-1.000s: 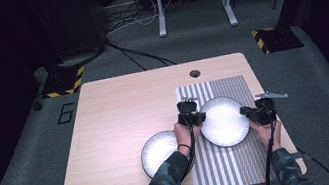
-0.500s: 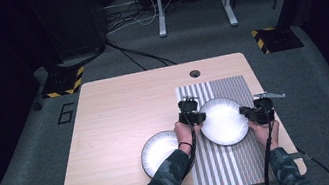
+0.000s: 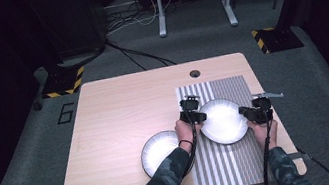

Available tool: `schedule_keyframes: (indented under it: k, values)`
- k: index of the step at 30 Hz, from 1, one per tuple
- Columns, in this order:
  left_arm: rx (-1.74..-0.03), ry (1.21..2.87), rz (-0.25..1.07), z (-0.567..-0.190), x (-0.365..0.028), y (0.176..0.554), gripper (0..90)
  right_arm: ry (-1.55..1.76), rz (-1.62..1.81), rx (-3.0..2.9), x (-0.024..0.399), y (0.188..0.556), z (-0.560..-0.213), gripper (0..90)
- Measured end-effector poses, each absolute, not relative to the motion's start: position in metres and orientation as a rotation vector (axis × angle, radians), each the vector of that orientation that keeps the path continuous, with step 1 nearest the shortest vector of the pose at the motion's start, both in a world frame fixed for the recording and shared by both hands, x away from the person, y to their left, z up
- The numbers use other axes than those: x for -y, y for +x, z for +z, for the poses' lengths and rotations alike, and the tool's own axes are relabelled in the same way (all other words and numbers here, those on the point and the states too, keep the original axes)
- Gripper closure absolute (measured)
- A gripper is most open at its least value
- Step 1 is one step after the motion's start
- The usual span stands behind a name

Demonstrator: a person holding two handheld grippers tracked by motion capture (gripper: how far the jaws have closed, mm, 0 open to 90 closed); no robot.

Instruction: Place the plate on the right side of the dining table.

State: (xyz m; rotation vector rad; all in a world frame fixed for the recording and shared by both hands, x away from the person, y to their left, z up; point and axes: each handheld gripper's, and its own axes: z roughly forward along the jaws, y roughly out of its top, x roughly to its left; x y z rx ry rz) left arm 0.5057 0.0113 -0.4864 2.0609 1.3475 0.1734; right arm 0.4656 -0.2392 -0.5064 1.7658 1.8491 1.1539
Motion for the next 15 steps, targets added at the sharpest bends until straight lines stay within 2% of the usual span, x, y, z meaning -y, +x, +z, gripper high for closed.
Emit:
schedule_keyframes:
  k: [6, 10, 15]
  values:
    - [-1.358, 2.094, 0.172, -0.4887, -0.0098, 0.5073, 67.0, 1.758, 1.138, -1.853, 0.2368, 0.4672, -0.5052, 81.7]
    - [-1.371, 2.111, 0.148, -0.4917, -0.0074, 0.5081, 60.4, 1.768, 1.132, -1.854, 0.2352, 0.468, -0.5047, 81.8]
    - [-1.364, 2.119, 0.152, -0.4905, -0.005, 0.5071, 49.7, 1.773, 1.135, -1.869, 0.2336, 0.4685, -0.5058, 72.7]
